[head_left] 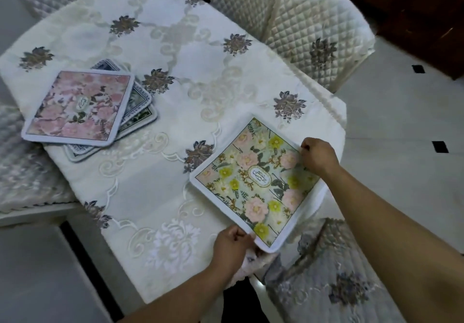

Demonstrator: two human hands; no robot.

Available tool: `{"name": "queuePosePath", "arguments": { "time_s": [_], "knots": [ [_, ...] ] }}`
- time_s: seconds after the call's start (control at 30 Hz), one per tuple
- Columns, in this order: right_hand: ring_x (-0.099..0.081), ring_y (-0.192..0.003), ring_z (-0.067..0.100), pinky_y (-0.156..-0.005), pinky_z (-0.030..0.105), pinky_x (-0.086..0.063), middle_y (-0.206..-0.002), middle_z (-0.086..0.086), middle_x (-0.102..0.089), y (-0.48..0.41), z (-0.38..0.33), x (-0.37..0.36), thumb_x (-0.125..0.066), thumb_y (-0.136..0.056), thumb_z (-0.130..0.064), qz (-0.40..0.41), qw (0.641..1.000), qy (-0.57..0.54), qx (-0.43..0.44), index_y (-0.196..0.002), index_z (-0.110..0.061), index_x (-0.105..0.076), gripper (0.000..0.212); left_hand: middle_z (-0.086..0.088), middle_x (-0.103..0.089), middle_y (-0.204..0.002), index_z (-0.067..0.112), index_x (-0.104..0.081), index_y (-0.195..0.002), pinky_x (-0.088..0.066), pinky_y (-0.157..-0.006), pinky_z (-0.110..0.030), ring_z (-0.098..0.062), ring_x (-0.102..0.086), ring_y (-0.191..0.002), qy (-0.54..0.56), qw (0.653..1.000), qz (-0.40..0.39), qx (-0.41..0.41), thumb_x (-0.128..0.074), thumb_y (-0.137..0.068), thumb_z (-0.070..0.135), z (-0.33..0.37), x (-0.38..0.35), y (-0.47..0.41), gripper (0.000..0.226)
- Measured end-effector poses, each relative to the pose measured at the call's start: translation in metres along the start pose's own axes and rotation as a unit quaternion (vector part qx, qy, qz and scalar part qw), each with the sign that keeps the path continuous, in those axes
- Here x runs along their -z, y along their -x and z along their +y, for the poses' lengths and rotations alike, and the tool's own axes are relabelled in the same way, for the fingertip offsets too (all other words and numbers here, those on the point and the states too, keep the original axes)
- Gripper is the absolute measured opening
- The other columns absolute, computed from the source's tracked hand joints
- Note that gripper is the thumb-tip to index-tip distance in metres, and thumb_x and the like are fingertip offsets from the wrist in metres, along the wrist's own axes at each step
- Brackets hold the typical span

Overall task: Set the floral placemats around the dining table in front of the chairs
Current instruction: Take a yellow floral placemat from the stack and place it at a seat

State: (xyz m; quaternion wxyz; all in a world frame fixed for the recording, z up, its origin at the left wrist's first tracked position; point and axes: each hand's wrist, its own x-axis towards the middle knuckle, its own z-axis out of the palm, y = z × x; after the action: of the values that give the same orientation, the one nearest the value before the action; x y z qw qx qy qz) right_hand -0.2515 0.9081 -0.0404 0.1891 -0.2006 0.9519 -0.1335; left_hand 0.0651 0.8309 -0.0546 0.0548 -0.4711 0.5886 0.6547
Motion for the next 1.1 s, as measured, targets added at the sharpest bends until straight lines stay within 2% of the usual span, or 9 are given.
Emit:
{"name": "queuePosePath", "arguments": {
  "time_s": [0.1, 0.23, 0.37, 0.53, 0.7, 1.0, 1.1],
  "knots": [
    [-0.054, -0.081, 0.031, -0.065, 0.030, -0.039, -0.083, 0.010, -0.062, -0.006, 0.017, -0.004, -0.051, -0.080, -0.004, -0.014, 1.000, -0.006, -0.008, -0.079, -0.009, -0.061, 0.011, -0.001, -0.048, -0.054, 0.018, -0.047, -0.054, -0.032, -0.060, -0.029, -0.014, -0.043, -0.054, -0.021, 1.000, 0.022, 0.000, -0.075, -0.081, 0.013, 0.001, -0.003, -0.010, 0.039],
    [-0.055, -0.080, 0.032, -0.064, 0.032, -0.039, -0.079, 0.010, -0.060, -0.009, 0.031, -0.012, -0.050, -0.079, -0.002, -0.018, 0.999, -0.033, -0.003, -0.078, -0.005, -0.062, 0.012, 0.003, -0.039, -0.050, 0.017, -0.044, -0.055, -0.029, -0.056, -0.029, -0.012, -0.035, -0.049, -0.062, 0.997, 0.036, 0.000, -0.075, -0.082, 0.018, -0.002, -0.007, -0.016, 0.042],
    [-0.053, -0.080, 0.030, -0.064, 0.030, -0.037, -0.079, 0.008, -0.058, -0.012, 0.035, -0.017, -0.049, -0.079, -0.002, -0.032, 0.998, -0.044, 0.006, -0.073, -0.011, -0.057, 0.013, -0.001, -0.044, -0.053, 0.015, -0.046, -0.056, -0.032, -0.058, -0.029, -0.015, -0.040, -0.052, -0.089, 0.994, 0.061, 0.004, -0.075, -0.082, 0.020, -0.007, -0.010, -0.018, 0.039],
    [-0.055, -0.078, 0.030, -0.062, 0.030, -0.038, -0.078, 0.009, -0.059, -0.014, 0.040, -0.021, -0.050, -0.079, -0.001, -0.030, 0.997, -0.066, 0.017, -0.078, -0.005, -0.061, 0.012, 0.003, -0.043, -0.049, 0.019, -0.045, -0.054, -0.031, -0.053, -0.026, -0.012, -0.040, -0.049, -0.128, 0.989, 0.072, 0.024, -0.075, -0.082, 0.024, -0.012, -0.009, -0.021, 0.042],
    [-0.053, -0.078, 0.029, -0.064, 0.031, -0.038, -0.083, 0.011, -0.062, -0.017, 0.040, -0.029, -0.052, -0.082, -0.005, -0.032, 0.997, -0.068, 0.016, -0.081, -0.006, -0.061, 0.010, -0.001, -0.050, -0.053, 0.017, -0.047, -0.055, -0.037, -0.053, -0.022, -0.011, -0.049, -0.053, -0.183, 0.978, 0.084, 0.049, -0.073, -0.084, 0.028, -0.014, -0.012, -0.022, 0.040],
    [-0.053, -0.076, 0.030, -0.063, 0.033, -0.038, -0.080, 0.015, -0.063, -0.011, 0.041, -0.034, -0.053, -0.086, -0.010, -0.003, 0.998, -0.068, 0.008, -0.081, -0.005, -0.058, 0.008, -0.002, -0.056, -0.054, 0.019, -0.046, -0.055, -0.044, -0.064, -0.028, -0.019, -0.062, -0.063, -0.222, 0.967, 0.115, 0.053, -0.068, -0.085, 0.028, -0.012, -0.019, -0.025, 0.038],
    [-0.056, -0.078, 0.033, -0.063, 0.033, -0.038, -0.078, 0.015, -0.062, -0.010, 0.041, -0.035, -0.055, -0.086, -0.012, 0.006, 0.997, -0.081, -0.005, -0.079, -0.005, -0.056, 0.010, -0.007, -0.060, -0.051, 0.016, -0.048, -0.050, -0.045, -0.060, -0.027, -0.014, -0.062, -0.054, -0.243, 0.963, 0.110, 0.045, -0.065, -0.083, 0.026, -0.012, -0.021, -0.027, 0.038]
  ]
}}
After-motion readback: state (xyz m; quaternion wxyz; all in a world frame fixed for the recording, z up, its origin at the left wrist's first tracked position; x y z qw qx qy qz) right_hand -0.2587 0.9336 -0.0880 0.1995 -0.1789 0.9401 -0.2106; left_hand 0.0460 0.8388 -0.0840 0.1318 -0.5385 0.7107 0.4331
